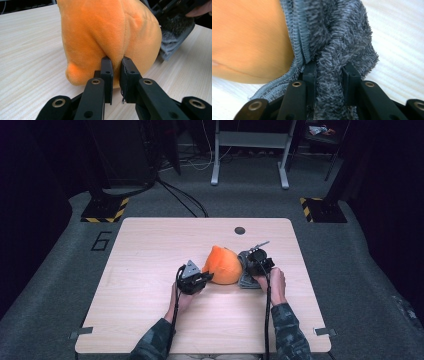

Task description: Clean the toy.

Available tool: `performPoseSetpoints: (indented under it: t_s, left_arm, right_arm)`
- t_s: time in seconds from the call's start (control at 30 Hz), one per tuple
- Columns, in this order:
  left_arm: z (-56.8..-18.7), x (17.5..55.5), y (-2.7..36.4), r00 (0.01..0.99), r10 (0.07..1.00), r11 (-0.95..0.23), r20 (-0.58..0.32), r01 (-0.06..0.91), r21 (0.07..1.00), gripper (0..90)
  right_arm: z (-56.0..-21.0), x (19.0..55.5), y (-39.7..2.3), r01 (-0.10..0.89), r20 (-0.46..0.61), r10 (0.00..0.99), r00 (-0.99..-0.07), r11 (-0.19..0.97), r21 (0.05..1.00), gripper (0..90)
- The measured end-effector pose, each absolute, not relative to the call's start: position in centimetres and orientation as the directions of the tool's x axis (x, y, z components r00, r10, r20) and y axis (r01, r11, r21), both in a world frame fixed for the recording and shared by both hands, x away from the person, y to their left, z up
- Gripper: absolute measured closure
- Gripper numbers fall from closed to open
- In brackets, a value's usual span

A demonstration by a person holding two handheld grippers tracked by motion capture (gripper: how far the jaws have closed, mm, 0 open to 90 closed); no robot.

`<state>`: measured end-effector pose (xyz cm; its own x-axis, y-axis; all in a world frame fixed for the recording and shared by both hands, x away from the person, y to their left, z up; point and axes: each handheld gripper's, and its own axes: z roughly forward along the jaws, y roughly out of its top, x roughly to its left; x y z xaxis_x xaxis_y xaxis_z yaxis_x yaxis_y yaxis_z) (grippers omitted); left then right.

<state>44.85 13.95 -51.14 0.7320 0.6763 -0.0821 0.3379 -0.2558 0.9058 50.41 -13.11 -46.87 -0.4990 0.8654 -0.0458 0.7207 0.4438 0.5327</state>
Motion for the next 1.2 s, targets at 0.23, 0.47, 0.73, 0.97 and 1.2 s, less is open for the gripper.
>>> performPoseSetpoints:
  t_s: [0.23, 0.47, 0.73, 0.97, 1.2]
  left_arm:
    - [-51.1, 44.9, 14.1, 0.732, 0.678, -0.269, -0.072, 0.337, 0.902, 81.7]
    - [-51.1, 44.9, 14.1, 0.730, 0.679, -0.265, -0.075, 0.339, 0.903, 81.6]
    - [-51.1, 44.8, 14.0, 0.736, 0.674, -0.265, -0.068, 0.326, 0.908, 81.5]
    - [-51.2, 44.8, 14.0, 0.736, 0.674, -0.272, -0.057, 0.319, 0.908, 81.5]
    - [-51.2, 44.8, 13.9, 0.733, 0.678, -0.269, -0.054, 0.317, 0.909, 81.1]
  right_arm:
    - [-45.7, 50.1, -13.6, 0.710, -0.044, 0.871, -0.489, 0.427, 0.559, 69.4]
    - [-42.1, 49.2, -12.2, 0.635, -0.079, 0.844, -0.530, 0.457, 0.622, 69.5]
    - [-39.3, 48.4, -9.5, 0.556, -0.072, 0.799, -0.596, 0.476, 0.681, 69.5]
    - [-39.7, 49.2, -6.9, 0.546, -0.068, 0.755, -0.652, 0.531, 0.648, 69.2]
    - [-40.9, 49.7, -7.0, 0.566, -0.073, 0.770, -0.634, 0.526, 0.635, 69.1]
